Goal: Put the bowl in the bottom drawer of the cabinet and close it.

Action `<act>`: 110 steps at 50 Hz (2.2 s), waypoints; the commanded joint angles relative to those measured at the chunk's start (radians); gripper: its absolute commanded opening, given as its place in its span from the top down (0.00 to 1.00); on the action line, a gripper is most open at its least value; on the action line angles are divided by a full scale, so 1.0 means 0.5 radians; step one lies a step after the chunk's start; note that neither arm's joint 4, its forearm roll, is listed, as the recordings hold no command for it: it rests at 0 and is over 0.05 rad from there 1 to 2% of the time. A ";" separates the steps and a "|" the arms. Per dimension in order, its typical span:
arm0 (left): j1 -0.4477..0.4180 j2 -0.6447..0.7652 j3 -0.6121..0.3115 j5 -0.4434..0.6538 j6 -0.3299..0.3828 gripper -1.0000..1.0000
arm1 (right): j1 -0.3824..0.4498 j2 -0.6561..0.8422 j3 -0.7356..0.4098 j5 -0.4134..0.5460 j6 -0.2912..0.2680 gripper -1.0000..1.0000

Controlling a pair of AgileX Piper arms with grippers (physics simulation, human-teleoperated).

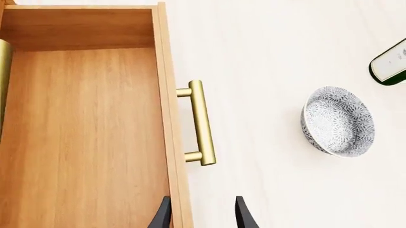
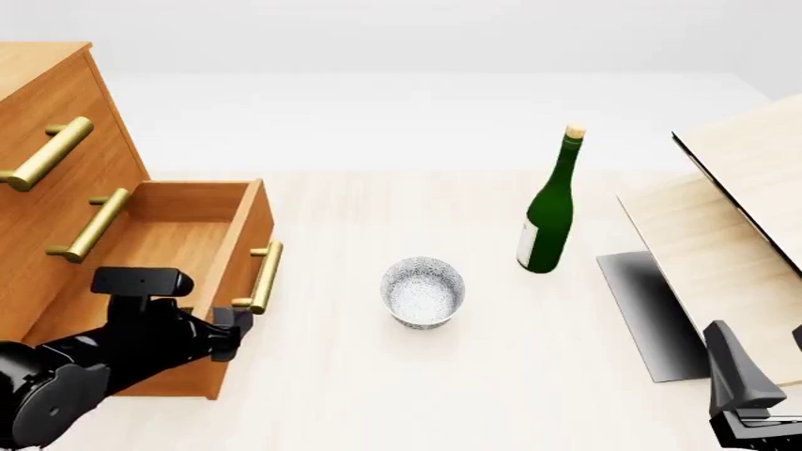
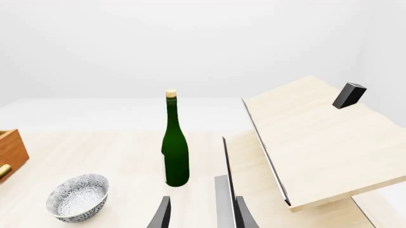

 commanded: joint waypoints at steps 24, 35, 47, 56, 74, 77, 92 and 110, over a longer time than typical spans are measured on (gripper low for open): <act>-0.139 0.022 -0.008 0.016 0.021 0.00 | 0.000 0.000 0.000 0.000 0.000 0.00; -0.192 0.010 -0.034 0.030 0.026 0.00 | 0.000 0.000 0.000 0.000 0.000 0.00; -0.262 -0.041 -0.054 0.046 0.014 0.00 | 0.000 0.000 0.000 0.000 0.000 0.00; -0.308 -0.056 -0.064 0.050 0.000 0.00 | 0.000 0.000 0.000 0.000 0.000 0.00; -0.362 -0.161 -0.070 0.087 -0.016 0.00 | 0.000 0.000 0.000 0.000 0.000 0.00; -0.354 -0.175 -0.074 0.100 -0.003 0.00 | 0.000 0.000 0.000 0.000 0.000 0.00; -0.334 -0.293 -0.084 0.189 0.037 0.00 | 0.000 0.000 0.000 0.000 0.000 0.00; -0.311 -0.481 -0.089 0.326 0.089 0.00 | 0.000 0.000 0.000 0.000 0.000 0.00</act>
